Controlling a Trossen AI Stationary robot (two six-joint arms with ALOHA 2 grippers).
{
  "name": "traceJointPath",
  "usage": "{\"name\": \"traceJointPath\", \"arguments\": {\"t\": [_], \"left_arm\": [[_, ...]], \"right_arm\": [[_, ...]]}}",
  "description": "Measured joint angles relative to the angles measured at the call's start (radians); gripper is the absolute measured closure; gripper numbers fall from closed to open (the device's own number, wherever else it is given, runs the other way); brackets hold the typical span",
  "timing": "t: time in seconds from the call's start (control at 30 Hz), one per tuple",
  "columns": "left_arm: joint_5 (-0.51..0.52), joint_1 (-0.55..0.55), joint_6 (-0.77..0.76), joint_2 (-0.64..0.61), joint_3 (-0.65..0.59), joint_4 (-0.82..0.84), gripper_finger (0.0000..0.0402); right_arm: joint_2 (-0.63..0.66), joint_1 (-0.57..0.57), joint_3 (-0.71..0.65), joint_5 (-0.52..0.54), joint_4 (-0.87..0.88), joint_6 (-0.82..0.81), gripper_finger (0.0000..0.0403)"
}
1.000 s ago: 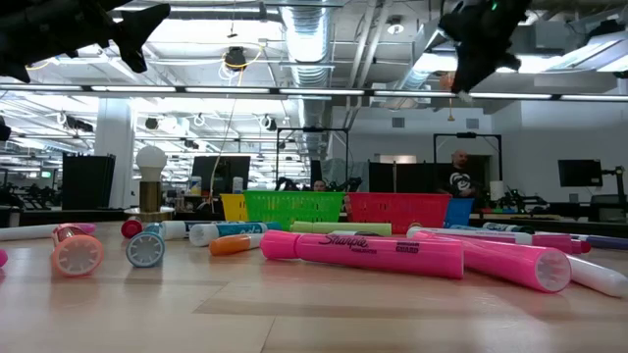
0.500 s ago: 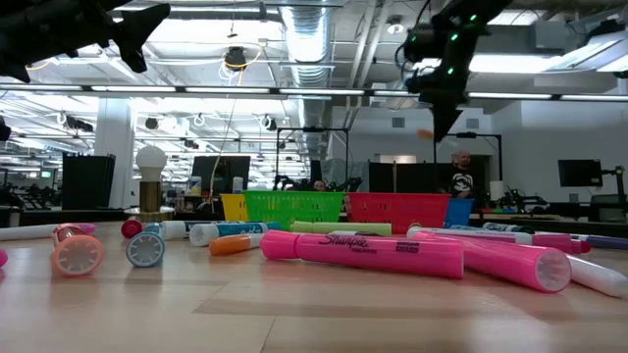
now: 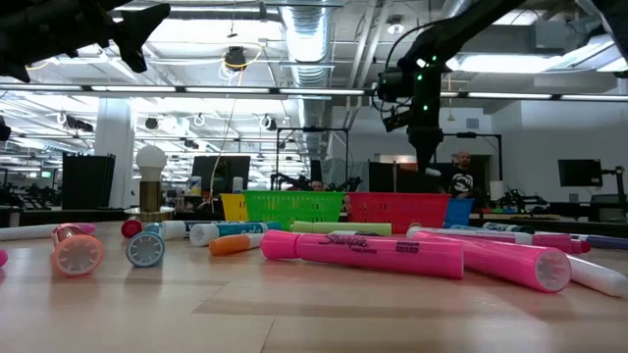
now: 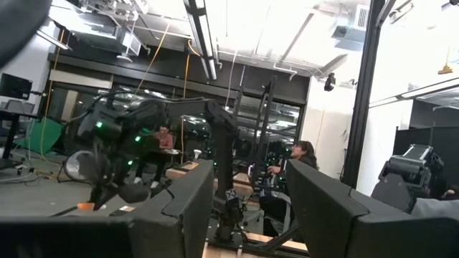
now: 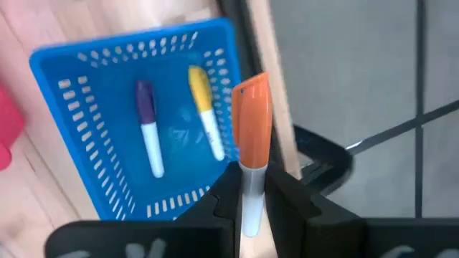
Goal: Pick & Place Markers
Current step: Put the orange highlighter into the blue bin
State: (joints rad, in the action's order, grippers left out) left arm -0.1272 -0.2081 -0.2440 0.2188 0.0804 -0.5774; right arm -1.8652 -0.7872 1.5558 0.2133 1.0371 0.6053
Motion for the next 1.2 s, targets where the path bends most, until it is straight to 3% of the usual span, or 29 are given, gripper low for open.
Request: {"name": "traceJointPath", "arguments": {"t": [0.57,0.77,1.2], "left_arm": [[0.008,0.000,0.003,0.001,0.000,0.000,0.0225],[0.008,0.000,0.003,0.021,0.000,-0.001,0.0225],[0.008,0.000,0.003,0.116,0.000,-0.007,0.0225]], "right_arm": [[-0.072,0.000,-0.011,-0.039,0.070,-0.002,0.0368],[-0.072,0.000,-0.011,-0.120,0.066,-0.002,0.0362],[-0.071,0.000,-0.130,-0.122,-0.045,0.033,0.0363]]}}
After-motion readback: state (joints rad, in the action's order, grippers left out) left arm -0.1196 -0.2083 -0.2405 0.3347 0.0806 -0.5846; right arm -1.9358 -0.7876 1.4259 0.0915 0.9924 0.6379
